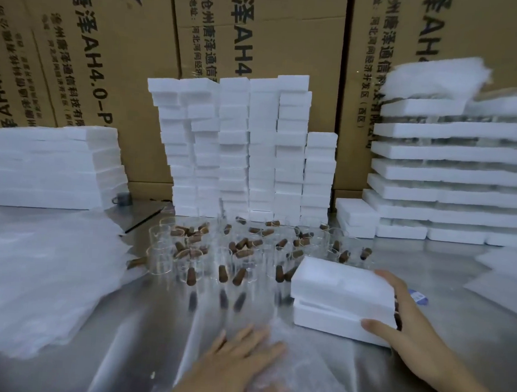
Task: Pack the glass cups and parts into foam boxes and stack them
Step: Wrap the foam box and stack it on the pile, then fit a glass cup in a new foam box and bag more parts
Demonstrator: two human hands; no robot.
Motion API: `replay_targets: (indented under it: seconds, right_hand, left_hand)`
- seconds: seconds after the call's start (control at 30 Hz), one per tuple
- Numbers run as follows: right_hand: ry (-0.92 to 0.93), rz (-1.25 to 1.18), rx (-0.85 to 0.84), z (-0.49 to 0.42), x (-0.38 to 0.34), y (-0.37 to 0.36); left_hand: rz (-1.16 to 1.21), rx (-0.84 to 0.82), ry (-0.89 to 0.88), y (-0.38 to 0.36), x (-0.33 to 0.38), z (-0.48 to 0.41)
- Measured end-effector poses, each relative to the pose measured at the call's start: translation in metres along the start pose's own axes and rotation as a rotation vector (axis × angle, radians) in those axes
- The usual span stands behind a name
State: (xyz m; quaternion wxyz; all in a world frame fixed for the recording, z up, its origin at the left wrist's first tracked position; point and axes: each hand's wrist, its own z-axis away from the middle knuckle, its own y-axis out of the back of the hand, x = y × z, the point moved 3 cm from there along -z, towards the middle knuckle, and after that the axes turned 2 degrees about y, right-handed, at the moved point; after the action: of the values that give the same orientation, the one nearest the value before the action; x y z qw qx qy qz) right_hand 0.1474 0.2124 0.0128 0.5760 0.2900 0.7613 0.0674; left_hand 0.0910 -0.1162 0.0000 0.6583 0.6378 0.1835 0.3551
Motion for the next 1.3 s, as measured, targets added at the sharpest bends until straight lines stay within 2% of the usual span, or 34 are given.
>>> replay_targets:
  seconds: [0.1,0.23,0.33,0.4,0.47,0.5,0.57,0.6,0.67,0.73,0.8,0.9,0.97,1.03,1.1,1.17,1.23,1.3]
  right_hand:
    - [-0.042,0.04,0.066,-0.002,0.004,0.003]
    - [-0.092,0.034,0.159,-0.003,0.006,0.008]
    - [-0.108,0.031,0.175,-0.003,0.008,0.009]
    - [-0.1,0.035,0.174,-0.004,0.008,0.009]
    - [-0.095,0.038,0.176,-0.004,0.009,0.009]
    - [-0.088,0.033,0.18,-0.004,0.01,0.009]
    - [-0.07,0.025,0.209,-0.003,0.011,0.01]
    - [-0.065,0.02,0.242,-0.002,0.01,0.012]
    - [-0.068,-0.001,0.338,0.0,0.009,0.017]
    - [-0.111,0.043,0.469,0.004,0.011,0.025]
    - [-0.209,0.205,0.58,0.01,0.015,0.038]
    - [-0.411,0.394,0.634,0.015,0.024,0.059]
    - [-0.52,0.45,0.634,0.018,0.027,0.064]
    - [-0.554,0.491,0.629,0.018,0.025,0.06]
    - [-0.458,0.561,0.63,0.013,0.021,0.053]
    - [-0.264,0.643,0.622,0.002,0.012,0.047]
    - [-0.101,0.675,0.577,-0.016,-0.003,0.039]
    - [-0.03,0.657,0.503,-0.04,-0.018,0.029]
  left_hand:
    - [0.081,0.044,0.046,0.005,-0.021,0.006]
    - [0.224,0.313,0.052,0.012,-0.036,0.014]
    - [0.288,0.407,0.073,0.018,-0.042,0.012]
    - [0.238,0.501,0.155,0.03,-0.05,0.013]
    - [0.035,0.629,0.231,0.044,-0.057,0.014]
    - [-0.073,0.697,0.239,0.049,-0.057,0.016]
    - [-0.127,0.766,0.187,0.051,-0.048,0.018]
    - [-0.114,0.703,0.146,0.045,-0.04,0.018]
    - [-0.011,0.417,0.076,0.022,-0.029,0.01]
    - [0.061,0.141,0.082,0.003,-0.024,0.004]
    - [0.084,0.059,0.089,0.004,-0.022,0.002]
    - [0.131,0.069,0.078,0.018,-0.017,0.002]
    - [0.15,0.15,0.058,0.026,-0.012,-0.002]
    - [0.156,0.237,0.016,0.036,-0.002,-0.015]
    - [0.169,0.322,-0.056,0.048,0.013,-0.036]
    - [0.162,0.365,-0.118,0.06,0.027,-0.062]
    - [0.104,0.355,-0.153,0.064,0.036,-0.087]
    - [0.004,0.344,-0.167,0.063,0.039,-0.106]
